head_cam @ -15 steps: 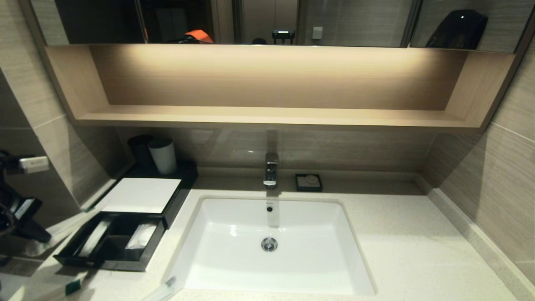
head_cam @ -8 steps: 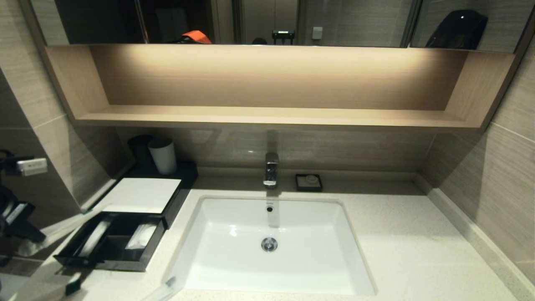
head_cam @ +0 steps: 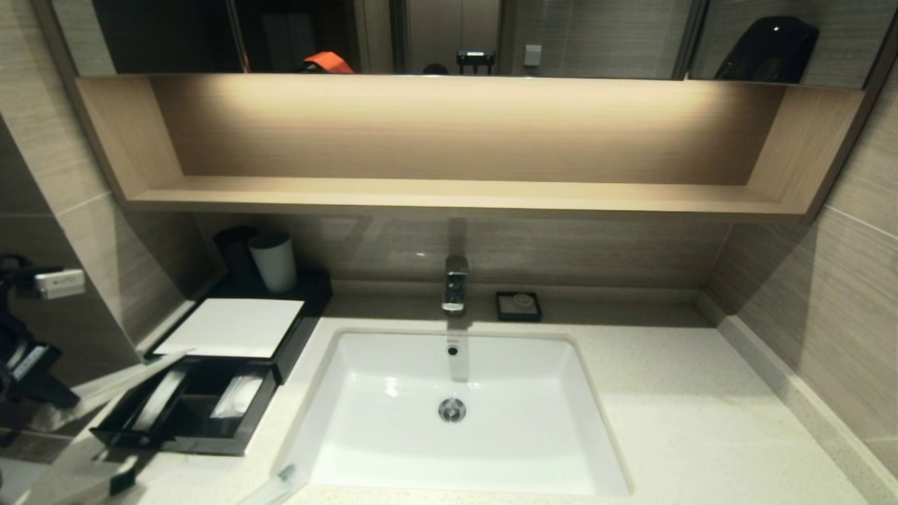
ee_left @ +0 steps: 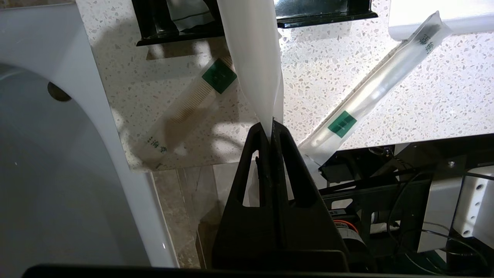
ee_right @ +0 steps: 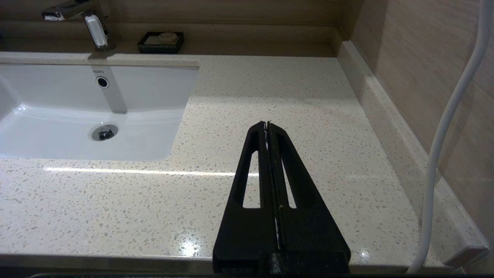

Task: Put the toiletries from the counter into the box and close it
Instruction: Place the bathroom toiletry into the drawer

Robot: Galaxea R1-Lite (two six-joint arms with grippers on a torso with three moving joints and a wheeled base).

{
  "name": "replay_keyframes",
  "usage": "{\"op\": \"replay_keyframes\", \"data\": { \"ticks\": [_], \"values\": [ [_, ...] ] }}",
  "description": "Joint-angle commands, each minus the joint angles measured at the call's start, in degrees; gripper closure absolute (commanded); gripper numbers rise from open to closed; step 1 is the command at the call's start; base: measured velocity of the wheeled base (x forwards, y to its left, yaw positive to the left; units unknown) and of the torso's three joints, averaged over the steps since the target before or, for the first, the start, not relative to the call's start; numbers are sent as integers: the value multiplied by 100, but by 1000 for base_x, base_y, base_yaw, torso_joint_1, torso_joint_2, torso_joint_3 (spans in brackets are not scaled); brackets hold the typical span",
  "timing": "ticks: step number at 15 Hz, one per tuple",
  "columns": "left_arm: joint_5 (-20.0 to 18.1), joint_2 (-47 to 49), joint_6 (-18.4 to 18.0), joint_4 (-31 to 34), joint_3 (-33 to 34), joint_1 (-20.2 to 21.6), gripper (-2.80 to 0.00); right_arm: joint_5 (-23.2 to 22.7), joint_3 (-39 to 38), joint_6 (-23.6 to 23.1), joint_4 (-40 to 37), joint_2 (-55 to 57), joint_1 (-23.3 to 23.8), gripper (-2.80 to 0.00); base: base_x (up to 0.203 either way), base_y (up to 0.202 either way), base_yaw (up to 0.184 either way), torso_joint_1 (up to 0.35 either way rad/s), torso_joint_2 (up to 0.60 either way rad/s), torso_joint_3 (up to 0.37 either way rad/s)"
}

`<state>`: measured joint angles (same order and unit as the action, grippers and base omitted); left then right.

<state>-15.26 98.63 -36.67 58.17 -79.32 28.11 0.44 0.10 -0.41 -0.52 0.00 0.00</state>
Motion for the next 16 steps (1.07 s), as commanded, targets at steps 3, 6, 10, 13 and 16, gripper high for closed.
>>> {"op": "replay_keyframes", "data": {
  "ticks": [3,6,10,13,16],
  "values": [
    [23,130,-51,-96,40,45,0,0,-1,-3,0,0,0,0,0,0,0,0,0,0],
    [32,257,-90,-105,61,189,0,0,-1,-3,0,0,0,0,0,0,0,0,0,0],
    [32,182,-226,-275,349,256,0,0,-1,-3,0,-9,0,0,0,0,0,0,0,0],
    [32,223,-354,-472,458,256,0,0,-1,-3,0,0,0,0,0,0,0,0,0,0],
    [32,337,-384,-736,495,256,0,0,-1,-12,0,0,0,0,0,0,0,0,0,0]
  ]
}}
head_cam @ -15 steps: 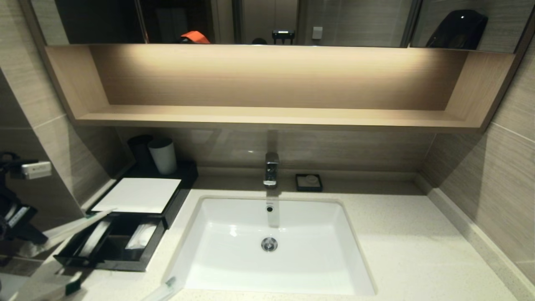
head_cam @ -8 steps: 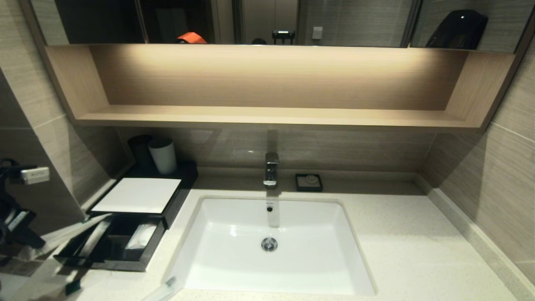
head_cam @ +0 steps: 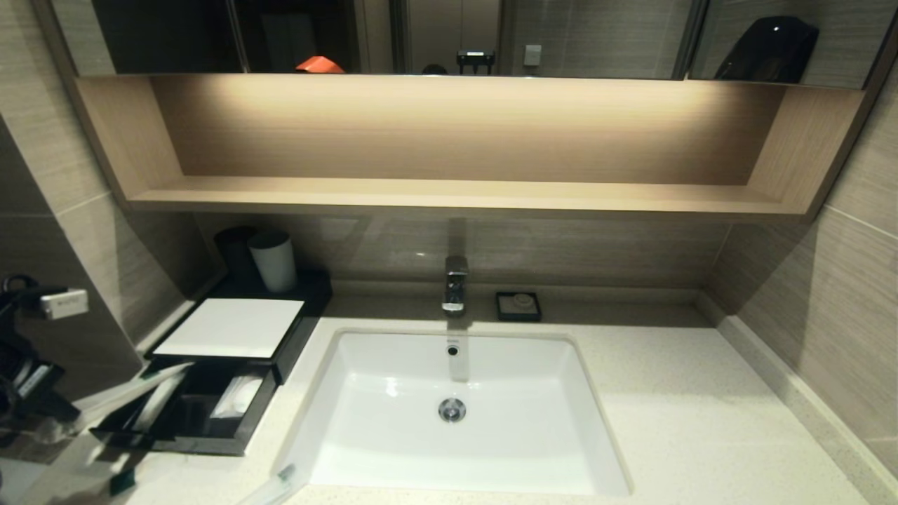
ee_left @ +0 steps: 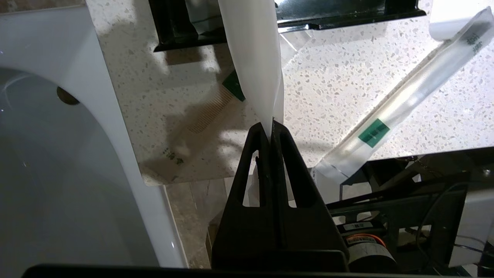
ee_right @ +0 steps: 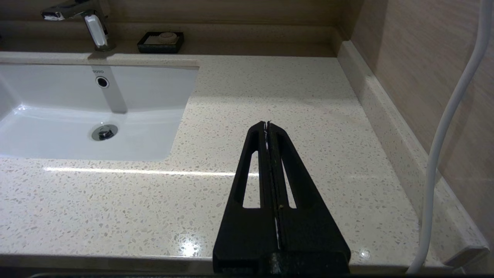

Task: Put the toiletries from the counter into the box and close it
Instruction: Place the bathroom toiletry into the drawer

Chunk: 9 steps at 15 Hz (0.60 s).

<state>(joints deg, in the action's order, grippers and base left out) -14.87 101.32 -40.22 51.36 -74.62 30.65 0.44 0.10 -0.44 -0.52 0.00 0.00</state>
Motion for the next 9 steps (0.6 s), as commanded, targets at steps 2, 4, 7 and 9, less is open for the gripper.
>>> {"op": "replay_keyframes", "data": {
  "ticks": [2,4,7,9],
  "values": [
    [-7,150,-38,-193,35,3,0,0,-1,0,0,0,0,0,0,0,0,0,0,0],
    [-7,220,-102,-223,35,3,0,0,-1,0,0,0,0,0,0,0,0,0,0,0],
    [-10,290,-109,-295,35,-1,0,0,-1,0,0,0,0,0,0,0,0,0,0,0],
    [-16,362,-109,-397,44,-6,0,0,-1,0,0,0,0,0,0,0,0,0,0,0]
  ]
}}
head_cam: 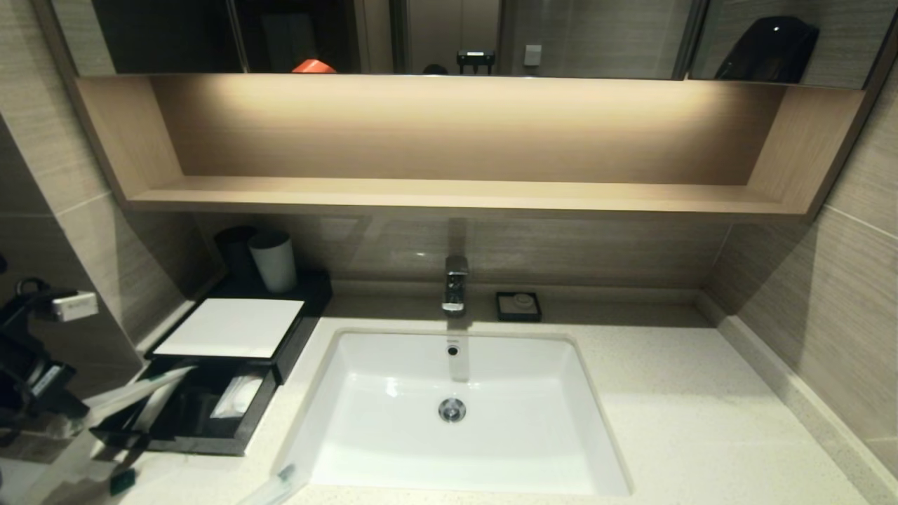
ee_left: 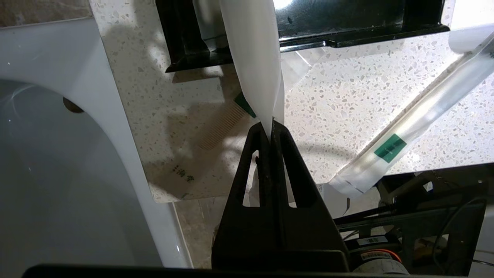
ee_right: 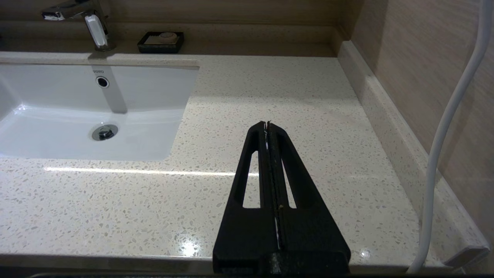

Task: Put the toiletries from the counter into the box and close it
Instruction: Place the bathroom toiletry into the drawer

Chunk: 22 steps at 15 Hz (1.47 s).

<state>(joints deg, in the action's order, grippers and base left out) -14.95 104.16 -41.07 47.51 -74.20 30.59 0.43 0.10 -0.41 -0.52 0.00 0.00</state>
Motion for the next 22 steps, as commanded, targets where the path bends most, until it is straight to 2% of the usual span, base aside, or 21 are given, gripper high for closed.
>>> {"op": "replay_keyframes", "data": {
  "ticks": [1,9,22],
  "values": [
    [-8,90,-24,-73,12,1,0,0,-1,-2,0,0,0,0,0,0,0,0,0,0],
    [-14,326,-23,-446,2,-19,0,0,-1,-2,0,0,-1,0,0,0,0,0,0,0],
    [-16,714,51,-950,-30,-316,0,0,-1,-2,0,0,0,0,0,0,0,0,0,0]
  ]
}}
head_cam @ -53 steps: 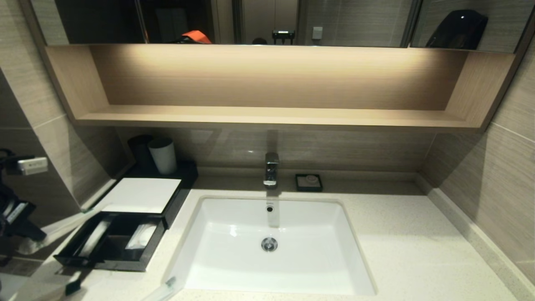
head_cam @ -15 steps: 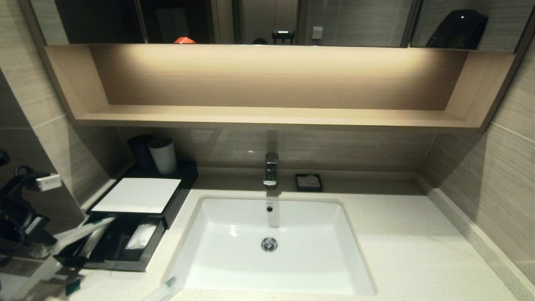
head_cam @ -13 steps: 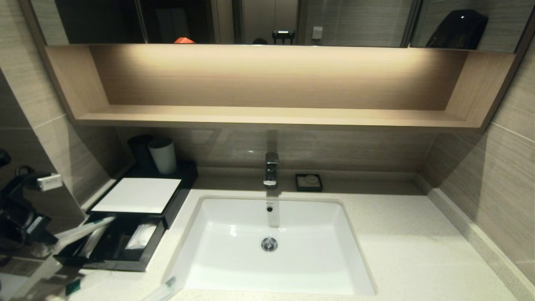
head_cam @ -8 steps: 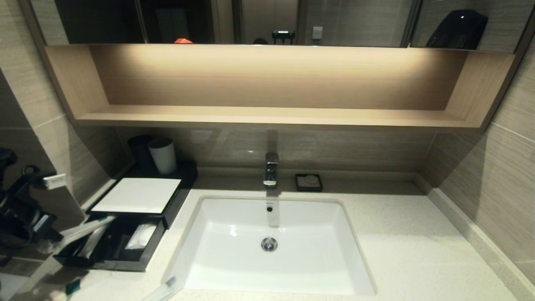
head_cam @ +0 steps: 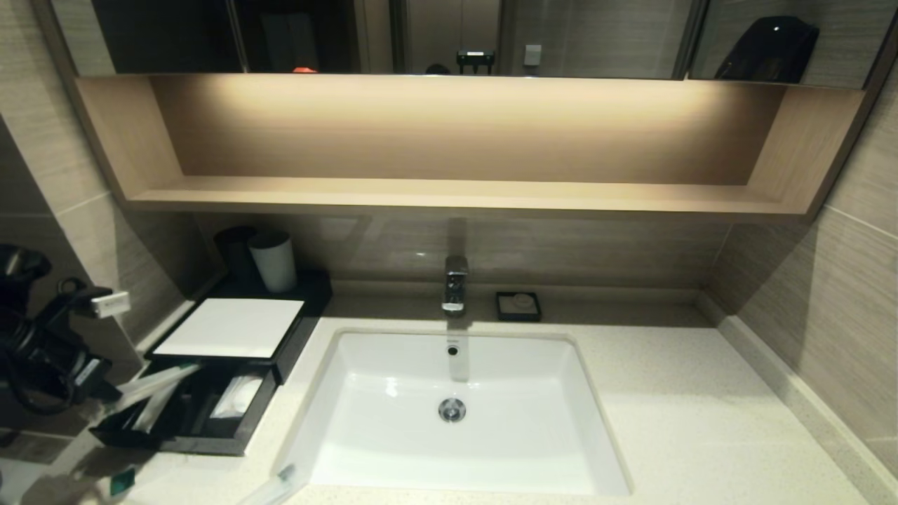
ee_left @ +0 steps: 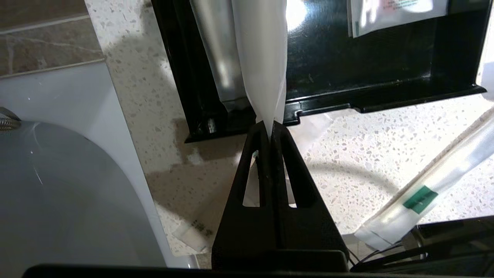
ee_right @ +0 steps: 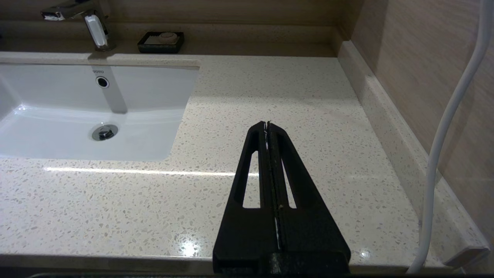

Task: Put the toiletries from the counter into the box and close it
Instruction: Place the bathroom toiletry into the drawer

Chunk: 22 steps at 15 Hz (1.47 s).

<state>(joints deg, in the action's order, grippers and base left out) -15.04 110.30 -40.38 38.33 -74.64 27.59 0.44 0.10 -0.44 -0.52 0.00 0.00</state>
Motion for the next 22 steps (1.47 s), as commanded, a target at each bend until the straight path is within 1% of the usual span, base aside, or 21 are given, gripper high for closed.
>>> {"op": "replay_keyframes", "data": {
  "ticks": [1,4,7,9,15,22],
  "values": [
    [-7,157,-14,-67,-12,-17,0,0,-1,0,0,0,-6,0,0,0,0,0,0,0],
    [-1,275,1,-255,-24,-17,0,0,-1,0,0,0,0,0,0,0,0,0,0,0],
    [-7,370,4,-306,-36,-46,0,0,-1,0,0,0,0,0,0,0,0,0,0,0],
    [-7,406,22,-392,-43,-122,0,0,-1,0,0,0,0,0,0,0,0,0,0,0],
    [-7,557,391,-387,-323,-385,0,0,-1,0,0,0,0,0,0,0,0,0,0,0],
    [28,726,490,-374,-314,-539,0,0,-1,0,0,0,0,0,0,0,0,0,0,0]
  ]
}}
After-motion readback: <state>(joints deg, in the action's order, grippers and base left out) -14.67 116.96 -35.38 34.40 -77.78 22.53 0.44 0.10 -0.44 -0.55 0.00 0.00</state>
